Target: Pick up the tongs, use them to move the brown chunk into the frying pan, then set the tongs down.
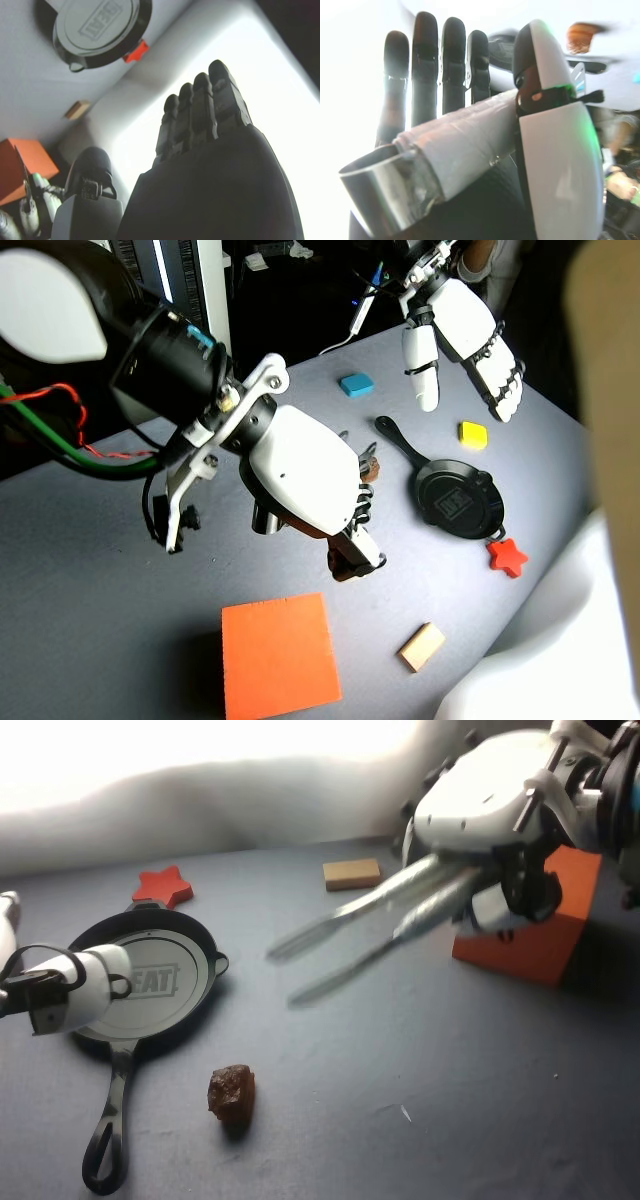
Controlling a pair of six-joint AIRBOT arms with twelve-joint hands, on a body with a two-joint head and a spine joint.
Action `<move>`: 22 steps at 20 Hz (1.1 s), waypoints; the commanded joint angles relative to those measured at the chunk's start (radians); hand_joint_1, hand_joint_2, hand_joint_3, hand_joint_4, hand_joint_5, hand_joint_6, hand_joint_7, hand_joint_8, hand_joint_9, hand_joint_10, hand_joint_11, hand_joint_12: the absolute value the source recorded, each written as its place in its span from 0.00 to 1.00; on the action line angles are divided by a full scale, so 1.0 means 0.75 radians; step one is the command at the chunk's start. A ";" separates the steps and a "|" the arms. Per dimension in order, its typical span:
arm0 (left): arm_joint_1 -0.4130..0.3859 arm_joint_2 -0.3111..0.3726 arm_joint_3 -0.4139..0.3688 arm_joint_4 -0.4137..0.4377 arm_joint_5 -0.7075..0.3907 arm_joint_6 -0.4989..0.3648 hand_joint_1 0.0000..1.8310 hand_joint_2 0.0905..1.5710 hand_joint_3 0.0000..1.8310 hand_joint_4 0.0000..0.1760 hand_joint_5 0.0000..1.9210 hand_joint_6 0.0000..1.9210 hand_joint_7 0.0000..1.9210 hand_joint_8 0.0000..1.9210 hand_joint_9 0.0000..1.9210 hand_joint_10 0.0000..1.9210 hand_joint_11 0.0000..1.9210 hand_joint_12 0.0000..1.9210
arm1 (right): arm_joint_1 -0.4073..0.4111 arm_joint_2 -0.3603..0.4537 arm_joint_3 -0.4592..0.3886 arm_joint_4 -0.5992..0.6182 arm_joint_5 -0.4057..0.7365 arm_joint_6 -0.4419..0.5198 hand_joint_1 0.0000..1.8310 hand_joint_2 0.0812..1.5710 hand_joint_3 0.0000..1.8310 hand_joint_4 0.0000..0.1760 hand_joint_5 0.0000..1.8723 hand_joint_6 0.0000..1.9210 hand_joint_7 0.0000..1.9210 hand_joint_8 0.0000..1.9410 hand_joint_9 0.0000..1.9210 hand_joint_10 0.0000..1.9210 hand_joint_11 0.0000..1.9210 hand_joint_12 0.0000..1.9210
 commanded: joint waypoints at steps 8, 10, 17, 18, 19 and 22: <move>-0.010 0.004 -0.026 0.030 -0.246 -0.012 0.01 0.80 0.00 0.00 0.04 0.00 0.03 0.00 0.02 0.00 0.00 0.07 | -0.046 0.023 -0.275 -0.516 -0.422 0.704 0.58 0.74 0.00 0.00 0.45 0.00 0.44 0.00 0.44 0.01 0.16 0.65; -0.010 0.001 -0.030 0.024 -0.267 -0.014 0.00 0.81 0.00 0.00 0.02 0.00 0.02 0.00 0.01 0.00 0.00 0.05 | -0.036 0.006 -0.307 -0.478 -0.471 0.757 0.55 0.75 0.00 0.00 0.44 0.00 0.44 0.00 0.43 0.00 0.15 0.65; -0.013 -0.002 -0.036 0.011 -0.311 -0.010 0.00 0.80 0.00 0.00 0.03 0.00 0.03 0.00 0.02 0.00 0.00 0.07 | -0.063 -0.150 -0.295 -0.357 -0.668 0.843 0.55 0.74 0.00 0.00 0.44 0.00 0.44 0.00 0.43 0.00 0.15 0.66; -0.013 -0.003 -0.036 0.011 -0.318 -0.010 0.01 0.80 0.00 0.00 0.04 0.00 0.04 0.00 0.03 0.00 0.00 0.10 | -0.075 -0.181 -0.282 -0.357 -0.672 0.838 0.56 0.73 0.00 0.00 0.45 0.00 0.44 0.00 0.44 0.01 0.16 0.66; -0.013 -0.003 -0.038 0.011 -0.324 -0.009 0.01 0.80 0.00 0.00 0.04 0.00 0.04 0.00 0.03 0.00 0.00 0.10 | -0.085 -0.200 -0.276 -0.357 -0.672 0.839 0.57 0.73 0.00 0.00 0.45 0.00 0.44 0.00 0.44 0.01 0.16 0.66; -0.014 -0.010 -0.037 0.011 -0.326 -0.003 0.00 0.80 0.00 0.00 0.03 0.00 0.03 0.00 0.02 0.00 0.00 0.06 | -0.115 -0.246 -0.270 -0.357 -0.667 0.831 0.56 0.74 0.00 0.00 0.45 0.00 0.44 0.00 0.44 0.01 0.17 0.66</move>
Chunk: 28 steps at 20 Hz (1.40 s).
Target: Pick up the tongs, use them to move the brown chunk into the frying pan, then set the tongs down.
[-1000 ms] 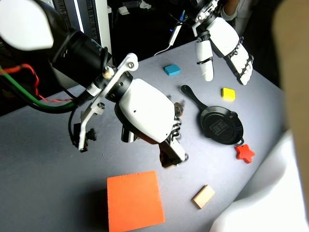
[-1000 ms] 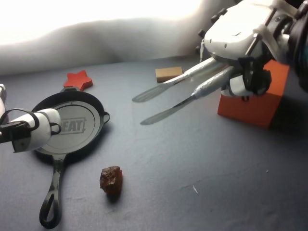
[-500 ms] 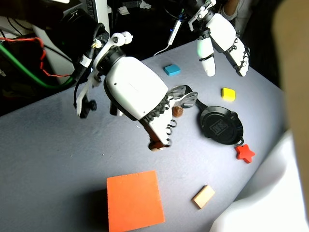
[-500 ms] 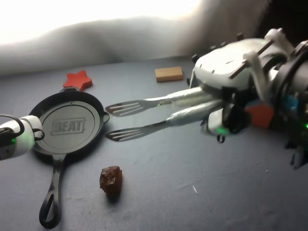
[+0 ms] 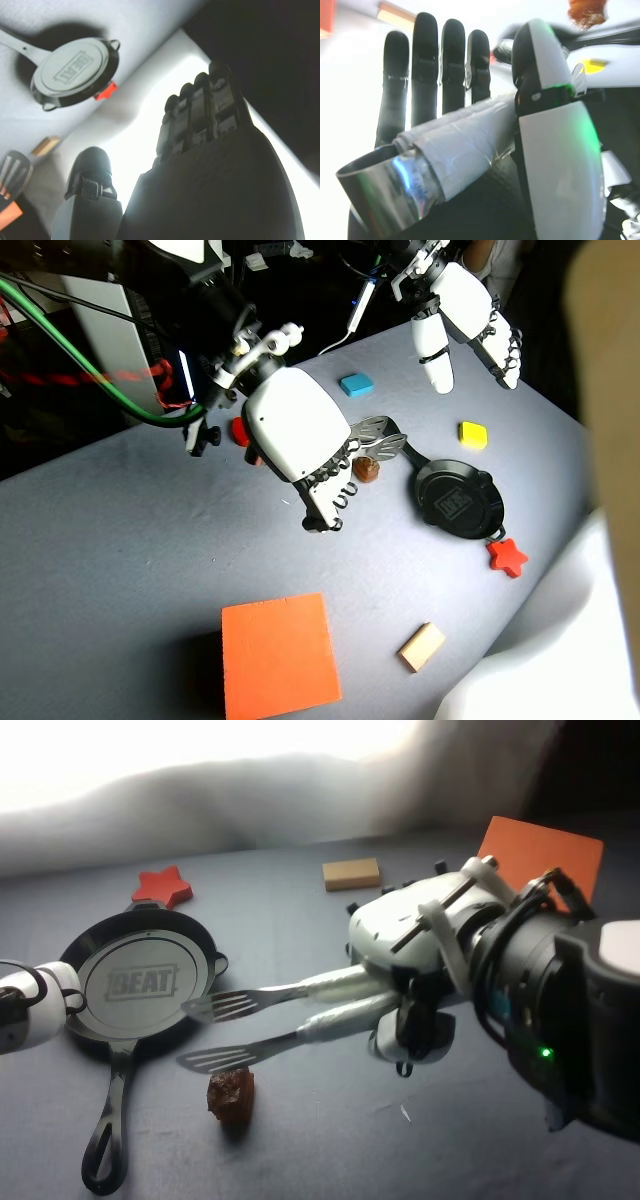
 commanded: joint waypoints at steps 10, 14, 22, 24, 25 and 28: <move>-0.015 -0.002 0.002 0.117 -0.074 0.026 0.02 0.79 0.00 0.00 0.05 0.00 0.04 0.00 0.03 0.00 0.00 0.08 | -0.063 -0.103 0.119 -0.105 0.031 0.005 0.56 0.74 0.00 0.00 0.43 0.00 0.43 0.00 0.43 0.00 0.15 0.65; -0.015 -0.002 0.005 0.119 -0.066 0.031 0.00 0.79 0.00 0.00 0.04 0.00 0.04 0.00 0.03 0.00 0.00 0.10 | -0.075 -0.124 0.140 -0.105 0.047 -0.003 0.54 0.73 0.00 0.00 0.44 0.00 0.44 0.00 0.43 0.00 0.16 0.66; -0.015 -0.002 0.006 0.119 -0.062 0.031 0.00 0.79 0.00 0.00 0.03 0.00 0.03 0.00 0.02 0.00 0.00 0.07 | -0.099 -0.127 0.132 -0.107 0.067 -0.018 0.52 0.75 0.00 0.00 0.41 0.00 0.41 0.00 0.40 0.00 0.12 0.67; -0.015 -0.002 0.006 0.119 -0.059 0.031 0.00 0.79 0.00 0.00 0.04 0.00 0.03 0.00 0.03 0.00 0.00 0.09 | -0.112 -0.128 0.132 -0.132 0.079 -0.017 0.55 0.74 0.00 0.00 0.42 0.00 0.42 0.00 0.41 0.00 0.13 0.66; -0.015 -0.002 0.007 0.119 -0.055 0.031 0.02 0.79 0.00 0.00 0.04 0.00 0.03 0.00 0.03 0.00 0.00 0.09 | -0.118 -0.130 0.133 -0.153 0.081 -0.014 0.54 0.73 0.00 0.00 0.42 0.00 0.42 0.00 0.41 0.00 0.13 0.66; -0.015 -0.003 0.007 0.120 -0.054 0.032 0.00 0.79 0.00 0.00 0.03 0.00 0.03 0.00 0.02 0.00 0.00 0.07 | -0.129 -0.140 0.150 -0.171 0.087 -0.003 0.51 0.76 0.00 0.00 0.40 0.00 0.40 0.00 0.39 0.00 0.12 0.65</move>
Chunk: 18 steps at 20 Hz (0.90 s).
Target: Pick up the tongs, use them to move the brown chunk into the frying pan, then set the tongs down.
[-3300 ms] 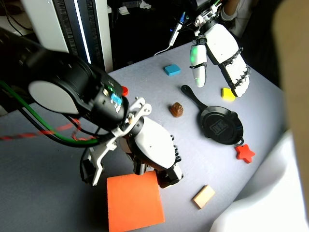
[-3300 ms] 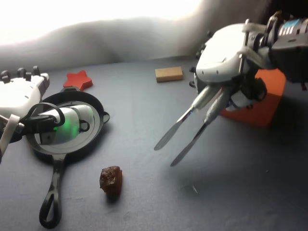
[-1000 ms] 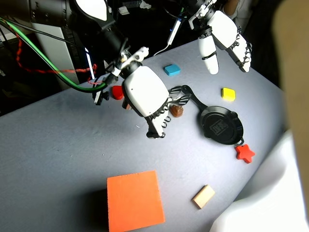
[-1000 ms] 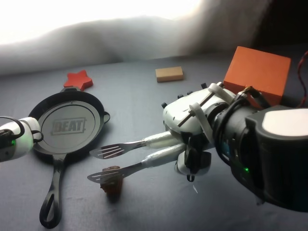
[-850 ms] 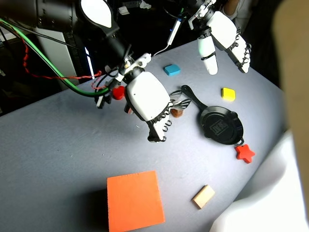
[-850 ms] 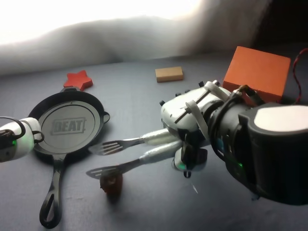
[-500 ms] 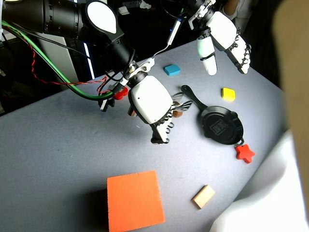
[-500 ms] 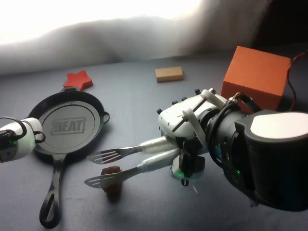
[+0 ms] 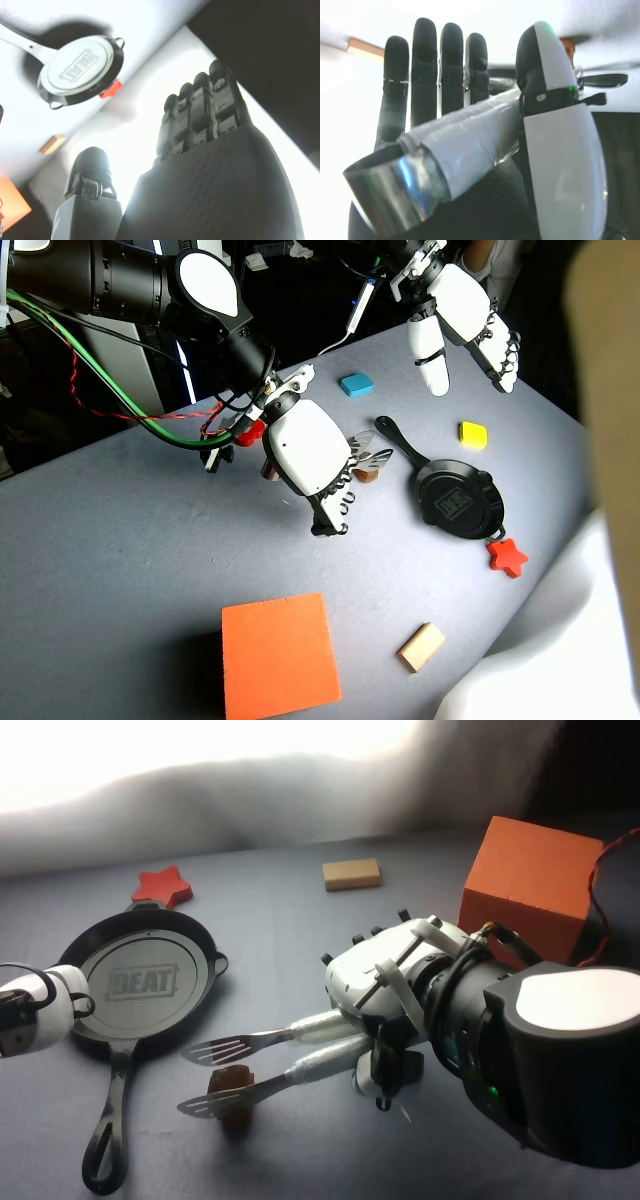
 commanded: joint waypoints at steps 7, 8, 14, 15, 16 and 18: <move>-0.015 0.003 0.007 0.120 -0.066 0.005 0.00 0.80 0.00 0.00 0.03 0.00 0.03 0.00 0.02 0.00 0.00 0.06 | -0.038 -0.025 0.031 -0.148 0.015 0.015 0.50 0.76 0.00 0.00 0.40 0.00 0.39 0.00 0.39 0.00 0.12 0.66; -0.015 0.003 0.007 0.122 -0.066 0.005 0.01 0.80 0.00 0.00 0.04 0.00 0.03 0.00 0.03 0.00 0.00 0.08 | -0.041 -0.024 0.031 -0.148 0.015 0.014 0.52 0.75 0.00 0.00 0.41 0.01 0.41 0.00 0.40 0.01 0.14 0.65; -0.015 0.003 0.009 0.124 -0.058 0.008 0.01 0.80 0.00 0.00 0.04 0.00 0.03 0.00 0.03 0.00 0.00 0.07 | -0.055 0.005 0.022 -0.148 0.014 -0.011 0.51 0.75 0.00 0.00 0.41 0.00 0.41 0.00 0.40 0.00 0.13 0.65; -0.015 0.003 0.009 0.124 -0.058 0.008 0.01 0.80 0.00 0.00 0.03 0.00 0.03 0.00 0.02 0.00 0.00 0.07 | -0.056 0.011 0.018 -0.148 0.014 -0.012 0.51 0.76 0.00 0.00 0.40 0.00 0.40 0.00 0.40 0.00 0.12 0.66; -0.015 0.003 0.009 0.126 -0.058 0.008 0.01 0.80 0.00 0.00 0.04 0.00 0.04 0.00 0.03 0.00 0.00 0.08 | -0.057 0.021 0.013 -0.148 0.014 -0.014 0.52 0.75 0.00 0.00 0.41 0.00 0.41 0.00 0.40 0.00 0.12 0.66; -0.015 0.003 0.009 0.129 -0.057 0.008 0.01 0.79 0.00 0.00 0.04 0.00 0.04 0.00 0.03 0.00 0.00 0.10 | -0.059 0.031 0.007 -0.148 0.014 -0.022 0.53 0.75 0.00 0.00 0.44 0.01 0.44 0.01 0.43 0.01 0.16 0.66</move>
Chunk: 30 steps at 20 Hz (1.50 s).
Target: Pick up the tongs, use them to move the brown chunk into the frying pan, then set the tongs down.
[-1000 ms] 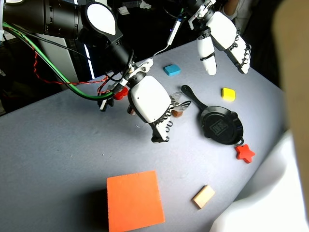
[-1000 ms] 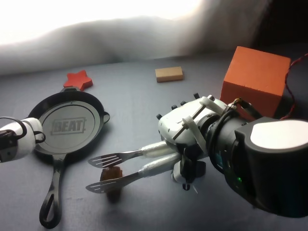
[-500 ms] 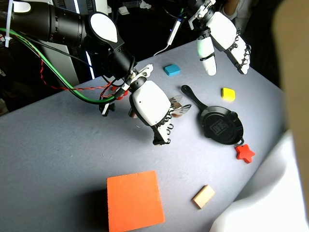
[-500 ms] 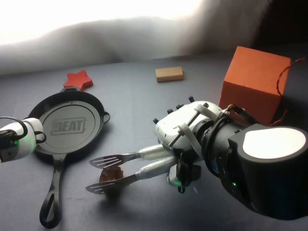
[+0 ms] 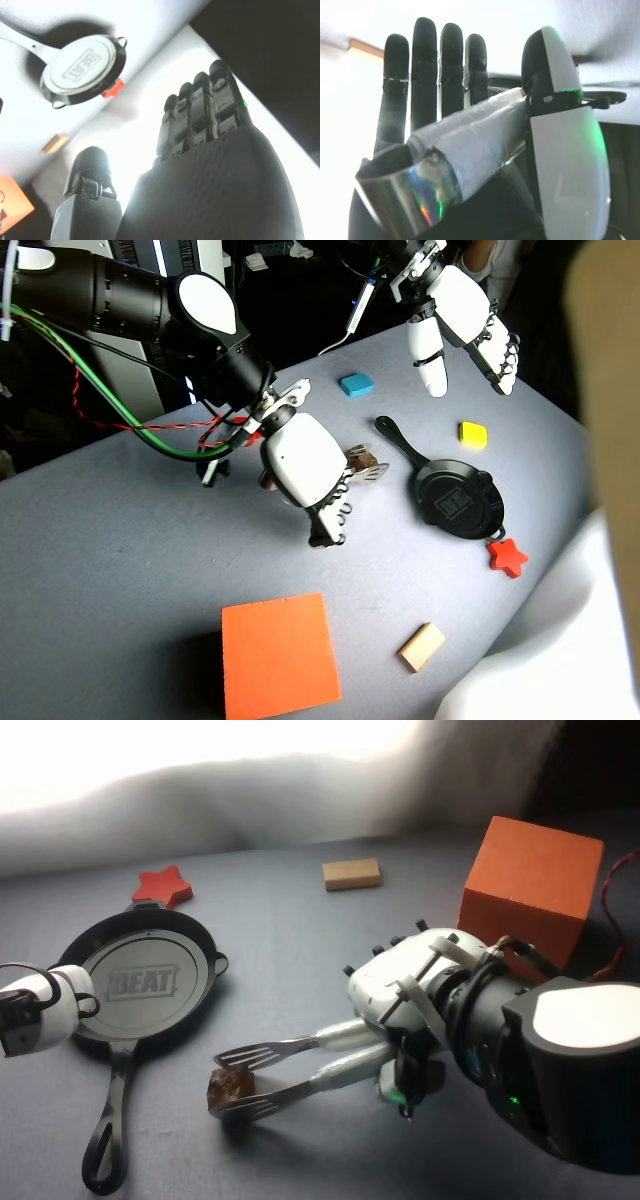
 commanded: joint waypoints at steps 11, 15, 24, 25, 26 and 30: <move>-0.018 0.005 0.006 0.132 -0.073 0.004 0.00 0.81 0.00 0.00 0.02 0.00 0.03 0.00 0.02 0.00 0.00 0.05 | 0.010 -0.004 -0.018 -0.099 0.005 -0.017 0.61 0.73 0.00 0.00 0.47 0.61 0.61 0.41 0.57 0.50 0.40 0.83; -0.018 0.005 0.006 0.133 -0.055 0.005 0.00 0.81 0.00 0.00 0.02 0.00 0.03 0.00 0.02 0.00 0.00 0.04 | -0.003 0.024 -0.052 -0.099 0.005 -0.027 0.38 0.86 0.00 0.45 0.67 0.90 0.79 0.92 0.81 0.97 0.73 1.00; -0.018 0.004 0.014 0.142 -0.031 0.005 0.00 0.81 0.00 0.00 0.03 0.00 0.03 0.00 0.02 0.00 0.00 0.05 | 0.029 0.126 -0.139 -0.099 0.003 -0.041 0.47 0.89 0.00 1.00 0.73 1.00 0.83 1.00 0.87 1.00 0.86 1.00; -0.017 0.004 0.014 0.142 -0.029 0.009 0.00 0.80 0.00 0.00 0.03 0.00 0.03 0.00 0.02 0.00 0.00 0.05 | 0.049 0.132 -0.122 -0.130 0.039 -0.021 0.47 0.89 0.00 1.00 0.73 1.00 0.83 1.00 0.87 1.00 0.86 1.00; -0.018 0.004 0.014 0.145 -0.026 0.015 0.00 0.80 0.00 0.00 0.03 0.00 0.03 0.00 0.01 0.00 0.00 0.05 | 0.061 0.132 -0.101 -0.176 0.084 0.004 0.47 0.89 0.00 1.00 0.73 1.00 0.83 1.00 0.87 1.00 0.86 1.00; -0.016 0.003 0.021 0.167 0.019 0.024 0.00 0.80 0.00 0.00 0.02 0.00 0.02 0.00 0.01 0.00 0.00 0.02 | 0.137 0.050 0.083 -0.276 0.272 0.041 0.47 0.88 0.00 1.00 0.71 1.00 0.82 1.00 0.86 1.00 0.85 1.00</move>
